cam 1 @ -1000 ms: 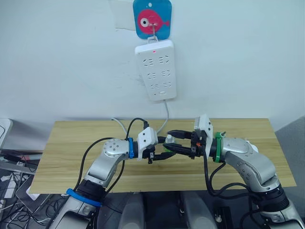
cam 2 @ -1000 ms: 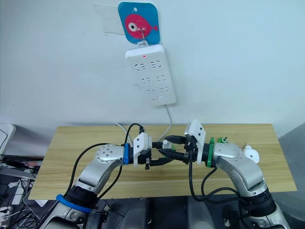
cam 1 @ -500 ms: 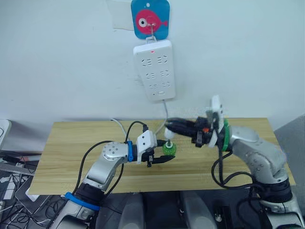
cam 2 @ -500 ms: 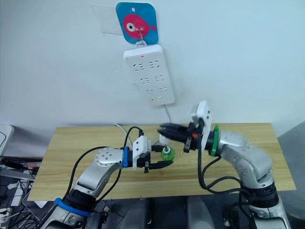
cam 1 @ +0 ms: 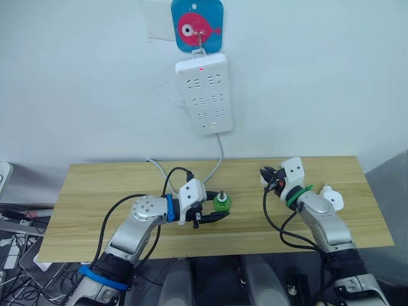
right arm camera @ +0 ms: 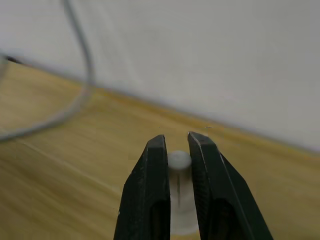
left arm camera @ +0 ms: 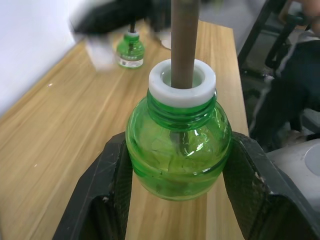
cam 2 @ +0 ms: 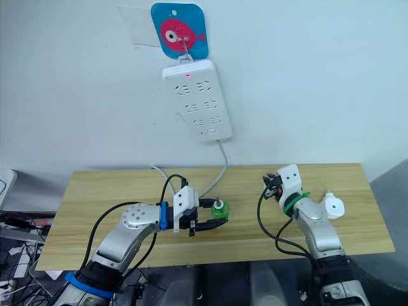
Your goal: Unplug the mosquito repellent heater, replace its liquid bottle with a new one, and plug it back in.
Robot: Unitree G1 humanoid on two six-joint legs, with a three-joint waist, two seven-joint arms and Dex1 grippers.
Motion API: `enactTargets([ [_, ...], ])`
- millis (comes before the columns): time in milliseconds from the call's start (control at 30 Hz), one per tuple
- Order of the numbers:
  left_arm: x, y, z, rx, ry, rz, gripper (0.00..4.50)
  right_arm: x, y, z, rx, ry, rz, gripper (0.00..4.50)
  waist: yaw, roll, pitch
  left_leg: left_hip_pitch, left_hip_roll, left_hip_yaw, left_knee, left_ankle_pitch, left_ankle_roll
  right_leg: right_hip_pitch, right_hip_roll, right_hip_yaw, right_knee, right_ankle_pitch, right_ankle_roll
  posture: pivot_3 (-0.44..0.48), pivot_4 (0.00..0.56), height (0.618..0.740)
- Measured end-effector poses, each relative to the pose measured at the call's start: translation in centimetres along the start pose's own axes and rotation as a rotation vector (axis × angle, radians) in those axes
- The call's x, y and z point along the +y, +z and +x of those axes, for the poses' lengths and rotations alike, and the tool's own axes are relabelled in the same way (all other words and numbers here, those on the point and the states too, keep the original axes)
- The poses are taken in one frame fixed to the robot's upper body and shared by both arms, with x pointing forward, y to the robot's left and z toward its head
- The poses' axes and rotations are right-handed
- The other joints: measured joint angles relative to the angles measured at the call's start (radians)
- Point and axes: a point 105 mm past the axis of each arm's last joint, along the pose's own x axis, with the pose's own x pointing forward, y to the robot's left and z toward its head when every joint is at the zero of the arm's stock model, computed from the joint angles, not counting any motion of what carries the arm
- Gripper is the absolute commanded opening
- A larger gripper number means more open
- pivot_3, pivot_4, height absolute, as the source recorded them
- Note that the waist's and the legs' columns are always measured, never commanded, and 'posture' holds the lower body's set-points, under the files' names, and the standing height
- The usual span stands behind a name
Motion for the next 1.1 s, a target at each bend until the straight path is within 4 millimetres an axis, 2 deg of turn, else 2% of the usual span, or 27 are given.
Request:
enactTargets([
  [233, -0.2, 0.0, -0.1, 0.003, 0.004, -0.009, 2.21, -1.3, -2.0, 1.2, 0.009, -0.111, -0.008, 0.24, 0.007, 0.0, 0.0, 0.0, 0.0, 0.0, 0.0, 0.0, 0.0, 0.001, 0.0, 0.0, 0.0, 0.0, 0.0, -0.037, 0.264, 0.74],
  [433, -0.1, 0.0, -0.1, 0.001, 0.017, -0.009, 2.21, -2.1, -2.0, 1.4, -0.008, -0.136, -0.013, 2.27, 0.01, 0.0, 0.0, 0.0, 0.0, -0.001, 0.0, 0.0, 0.0, 0.001, 0.0, -0.001, 0.0, 0.0, 0.0, -0.039, 0.259, 0.74],
  [533, -0.1, 0.0, -0.1, -0.001, 0.017, -0.009, 2.21, -1.8, -1.9, 0.6, -0.026, -0.091, -0.03, 3.32, 0.01, 0.0, 0.0, 0.0, 0.0, -0.001, 0.0, 0.0, 0.0, 0.001, -0.001, -0.001, 0.0, 0.0, 0.0, -0.043, 0.26, 0.74],
  [633, -0.1, 0.1, -0.1, -0.001, 0.018, -0.009, 2.21, -1.2, -0.6, -0.3, -0.071, -0.009, -0.043, 4.35, 0.011, 0.0, 0.0, 0.0, 0.0, -0.001, 0.0, 0.0, 0.0, 0.002, -0.001, -0.001, 0.0, 0.0, 0.0, -0.055, 0.257, 0.74],
  [667, -0.1, 0.1, -0.1, -0.002, 0.018, -0.009, 2.21, -0.8, 0.3, -0.7, -0.094, 0.033, -0.041, 4.43, 0.01, 0.0, 0.0, 0.001, 0.0, -0.001, 0.0, 0.0, 0.0, 0.002, -0.001, 0.0, 0.0, 0.0, 0.0, -0.055, 0.257, 0.74],
  [800, 0.0, 0.1, -0.1, -0.003, 0.018, -0.006, 2.21, 1.7, 4.1, -2.6, -0.139, 0.298, -0.019, 4.43, 0.01, 0.0, 0.0, 0.0, 0.0, -0.002, 0.0, 0.0, 0.0, 0.002, 0.0, -0.001, 0.0, 0.0, 0.0, -0.08, 0.256, 0.74],
  [867, 0.1, 0.2, 0.0, -0.005, 0.017, -0.004, 2.21, 3.2, 5.9, -3.9, -0.138, 0.452, -0.013, 4.03, 0.01, 0.0, 0.0, 0.0, 0.0, -0.003, 0.0, 0.0, 0.0, 0.003, 0.0, -0.002, -0.001, 0.0, 0.0, -0.084, 0.255, 0.74],
  [900, 0.1, 0.2, -0.1, -0.005, 0.017, -0.003, 2.21, 3.8, 6.4, -4.4, -0.134, 0.508, -0.015, 3.83, 0.01, 0.0, 0.0, 0.0, -0.001, -0.003, 0.0, 0.0, 0.0, 0.003, 0.0, -0.002, -0.001, 0.0, 0.0, -0.087, 0.256, 0.74],
  [1000, 0.3, 0.3, -0.1, -0.005, 0.017, -0.002, 2.21, 5.5, 7.1, -6.3, -0.068, 0.702, 0.001, 2.87, 0.01, 0.0, 0.0, 0.0, -0.001, -0.003, 0.001, 0.0, 0.0, 0.003, 0.0, -0.003, -0.001, 0.0, 0.0, -0.087, 0.256, 0.74],
  [1100, 0.3, 0.5, -0.1, -0.007, 0.0, 0.005, 2.21, 7.1, 7.2, -7.6, 0.003, 0.853, 0.009, 2.87, 0.01, 0.0, 0.0, 0.0, -0.001, -0.003, 0.001, 0.0, 0.0, 0.003, 0.0, -0.002, -0.001, 0.0, 0.0, -0.084, 0.258, 0.74],
])
